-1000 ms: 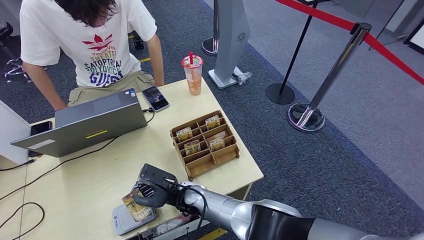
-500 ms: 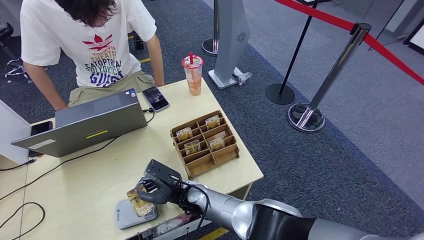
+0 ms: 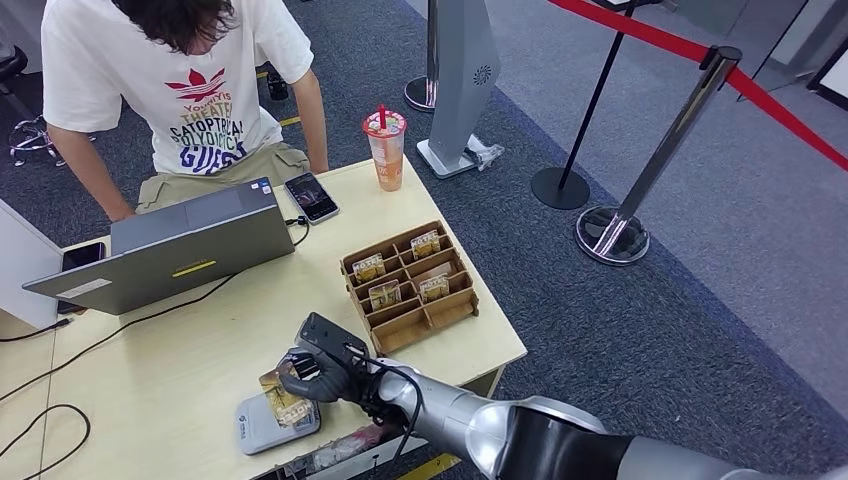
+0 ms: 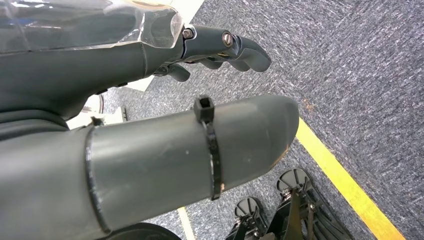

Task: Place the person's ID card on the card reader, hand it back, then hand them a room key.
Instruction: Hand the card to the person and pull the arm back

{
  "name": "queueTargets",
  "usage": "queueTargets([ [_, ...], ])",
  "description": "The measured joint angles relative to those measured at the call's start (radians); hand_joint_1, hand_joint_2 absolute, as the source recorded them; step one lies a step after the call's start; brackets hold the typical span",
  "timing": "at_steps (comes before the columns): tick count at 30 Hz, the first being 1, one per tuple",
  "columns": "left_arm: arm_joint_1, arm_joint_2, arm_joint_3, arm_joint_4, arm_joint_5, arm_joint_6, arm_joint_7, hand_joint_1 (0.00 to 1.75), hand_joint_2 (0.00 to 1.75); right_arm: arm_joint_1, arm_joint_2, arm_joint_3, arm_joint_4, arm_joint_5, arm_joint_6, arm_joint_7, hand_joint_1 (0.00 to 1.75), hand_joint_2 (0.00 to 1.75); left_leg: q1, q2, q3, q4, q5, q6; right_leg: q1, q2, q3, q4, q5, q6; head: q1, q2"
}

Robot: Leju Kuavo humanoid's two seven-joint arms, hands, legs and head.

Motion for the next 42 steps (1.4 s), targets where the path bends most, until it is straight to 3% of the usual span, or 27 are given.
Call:
queueTargets([
  [17,-0.005,0.005,0.0,0.006,0.007,0.004,0.014,0.0,0.0,0.01,-0.027,-0.095,-0.108,-0.058,0.035,-0.009,1.75,1.75,0.0,0.0,0.0,0.0,0.0,0.0,0.0,0.0,0.0,0.0,0.0,0.0,0.0,0.0],
  [42,-0.012,0.007,0.0,0.006,0.001,-0.024,0.007,0.0,0.0,0.025,-0.043,-0.106,-0.081,0.014,0.04,0.016,1.75,1.75,0.0,0.0,-0.001,0.0,0.0,0.0,0.0,0.0,-0.001,0.0,0.0,0.0,0.0,0.0],
])
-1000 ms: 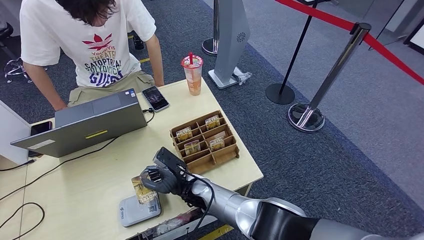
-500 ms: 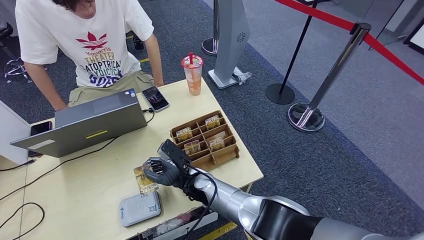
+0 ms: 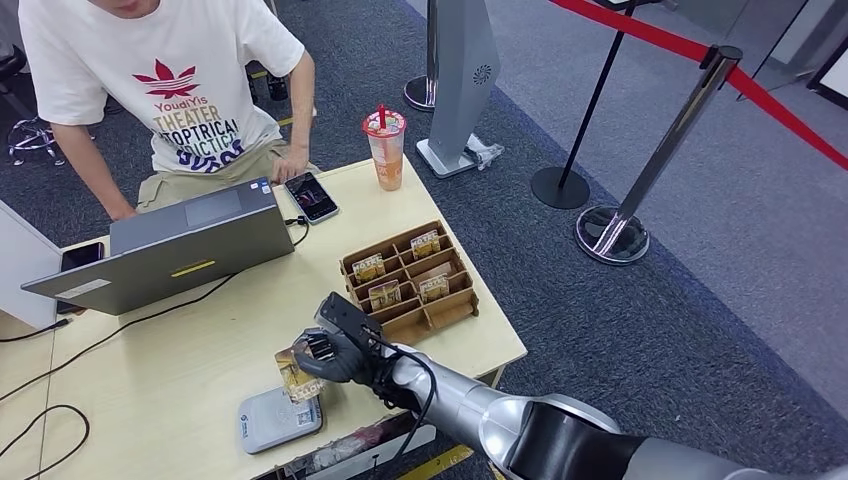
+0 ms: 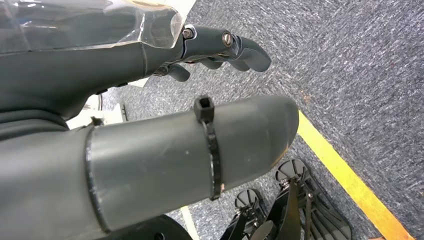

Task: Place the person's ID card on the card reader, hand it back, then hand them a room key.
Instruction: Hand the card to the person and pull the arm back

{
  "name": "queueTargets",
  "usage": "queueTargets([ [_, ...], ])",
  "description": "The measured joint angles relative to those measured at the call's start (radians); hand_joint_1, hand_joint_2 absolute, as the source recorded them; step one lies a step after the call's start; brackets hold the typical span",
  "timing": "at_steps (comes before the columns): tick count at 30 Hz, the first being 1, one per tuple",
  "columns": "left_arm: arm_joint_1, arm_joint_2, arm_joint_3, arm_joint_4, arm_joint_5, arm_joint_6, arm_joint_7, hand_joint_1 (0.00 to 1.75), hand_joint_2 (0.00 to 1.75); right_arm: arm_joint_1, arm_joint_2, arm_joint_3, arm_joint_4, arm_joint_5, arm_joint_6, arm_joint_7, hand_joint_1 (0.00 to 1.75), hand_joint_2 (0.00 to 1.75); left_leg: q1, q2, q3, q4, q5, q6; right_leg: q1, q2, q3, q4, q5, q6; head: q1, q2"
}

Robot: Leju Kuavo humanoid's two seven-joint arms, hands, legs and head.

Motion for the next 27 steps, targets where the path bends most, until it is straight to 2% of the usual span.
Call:
queueTargets([
  [27,0.006,-0.003,0.0,0.0,0.005,0.03,-0.009,0.0,0.0,0.024,0.001,0.024,0.06,0.015,0.006,0.048,1.75,1.75,0.0,0.0,0.002,0.0,0.0,0.0,0.0,0.0,0.001,0.0,0.0,0.0,0.0,0.0],
])
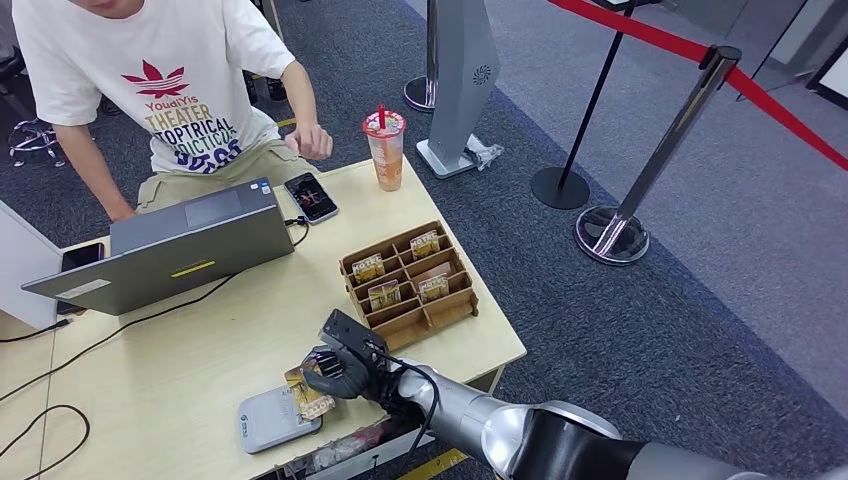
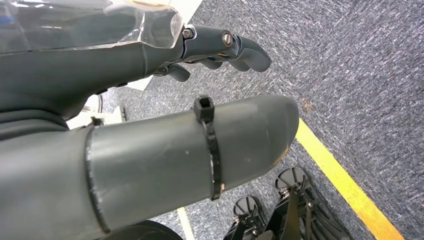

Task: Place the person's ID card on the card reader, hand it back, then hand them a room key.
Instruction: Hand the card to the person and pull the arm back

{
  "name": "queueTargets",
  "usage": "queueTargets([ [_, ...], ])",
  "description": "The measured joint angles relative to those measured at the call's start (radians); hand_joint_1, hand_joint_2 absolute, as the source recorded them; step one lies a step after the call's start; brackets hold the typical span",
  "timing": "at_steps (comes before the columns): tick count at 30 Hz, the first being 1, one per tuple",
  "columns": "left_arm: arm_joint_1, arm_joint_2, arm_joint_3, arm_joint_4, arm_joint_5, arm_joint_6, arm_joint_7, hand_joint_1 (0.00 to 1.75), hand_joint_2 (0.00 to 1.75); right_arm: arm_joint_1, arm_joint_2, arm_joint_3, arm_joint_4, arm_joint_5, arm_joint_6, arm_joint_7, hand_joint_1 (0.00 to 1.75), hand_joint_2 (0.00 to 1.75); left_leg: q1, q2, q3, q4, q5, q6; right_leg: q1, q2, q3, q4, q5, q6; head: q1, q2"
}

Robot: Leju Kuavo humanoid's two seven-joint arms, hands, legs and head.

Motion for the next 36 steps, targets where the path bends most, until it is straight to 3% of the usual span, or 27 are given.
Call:
queueTargets([
  [19,0.001,-0.006,0.0,0.0,0.002,0.01,-0.016,0.0,0.0,0.009,-0.002,0.013,-0.013,-0.022,-0.011,-0.035,1.75,1.75,0.0,0.001,0.002,0.0,0.0,0.0,0.0,0.0,0.002,0.0,0.001,0.0,0.0,0.0],
  [30,0.002,-0.01,0.0,0.0,0.002,0.012,-0.025,0.0,0.0,0.029,-0.025,-0.008,-0.129,-0.049,-0.015,-0.064,1.75,1.75,0.0,0.001,0.001,0.0,0.0,0.0,0.0,0.0,0.001,0.0,0.0,0.0,0.0,0.0],
  [36,0.002,-0.015,0.001,0.0,0.01,0.01,-0.033,0.0,0.0,0.045,-0.043,-0.071,-0.297,-0.075,-0.038,-0.072,1.75,1.75,0.0,0.001,0.0,0.0,0.0,0.0,0.0,0.0,0.0,0.0,0.0,0.0,0.0,0.0],
])
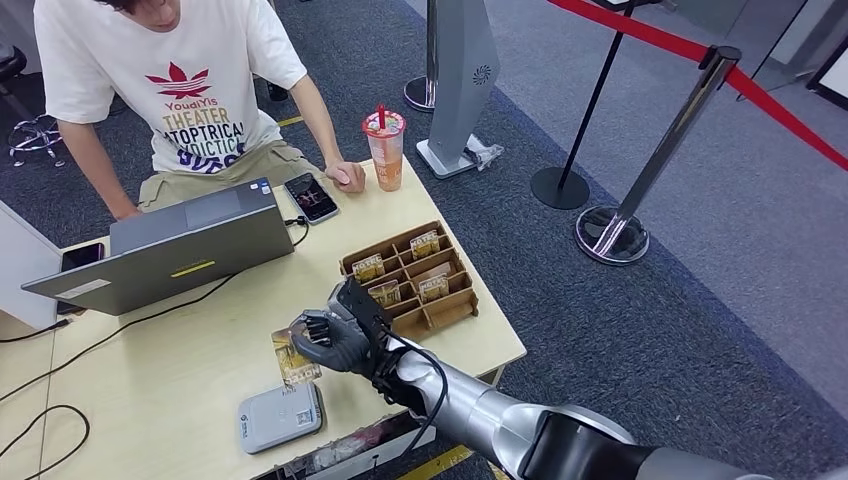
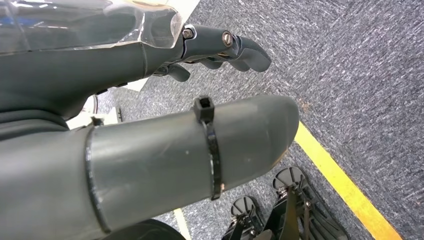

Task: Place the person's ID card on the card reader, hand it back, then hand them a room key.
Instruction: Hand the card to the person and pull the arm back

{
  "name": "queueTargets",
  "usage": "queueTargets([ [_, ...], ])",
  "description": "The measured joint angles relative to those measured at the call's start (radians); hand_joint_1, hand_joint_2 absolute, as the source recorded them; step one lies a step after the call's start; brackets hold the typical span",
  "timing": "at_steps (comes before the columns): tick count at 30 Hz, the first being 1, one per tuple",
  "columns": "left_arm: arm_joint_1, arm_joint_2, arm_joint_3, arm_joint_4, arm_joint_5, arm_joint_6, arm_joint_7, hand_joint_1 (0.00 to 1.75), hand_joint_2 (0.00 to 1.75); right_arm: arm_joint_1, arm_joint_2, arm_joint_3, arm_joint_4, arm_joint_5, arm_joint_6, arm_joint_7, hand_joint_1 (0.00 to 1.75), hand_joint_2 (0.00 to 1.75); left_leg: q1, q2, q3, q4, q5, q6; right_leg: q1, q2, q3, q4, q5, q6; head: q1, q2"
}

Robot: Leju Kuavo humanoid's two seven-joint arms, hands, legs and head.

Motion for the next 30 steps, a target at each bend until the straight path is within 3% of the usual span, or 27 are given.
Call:
queueTargets([
  [14,-0.001,-0.007,0.0,0.0,0.003,-0.017,0.001,0.0,0.0,0.052,-0.026,-0.135,-0.272,0.02,-0.025,-0.024,1.75,1.75,0.0,0.0,0.0,0.0,0.0,0.0,0.0,0.0,0.0,0.0,0.0,0.0,0.0,0.0],
  [25,-0.008,-0.004,0.0,0.0,0.005,-0.024,0.017,0.0,0.0,0.021,-0.028,-0.217,-0.427,0.183,-0.121,-0.079,1.75,1.75,0.0,0.0,-0.001,0.0,0.0,0.0,0.0,0.0,0.0,0.0,0.0,0.0,0.0,0.0],
  [30,-0.018,-0.003,0.001,0.0,0.005,-0.017,0.02,0.0,0.0,-0.049,-0.015,-0.221,-0.43,0.301,-0.212,-0.089,1.75,1.75,0.0,0.0,-0.001,0.0,0.001,0.0,0.0,0.0,0.0,0.0,0.0,0.0,0.0,0.0],
])
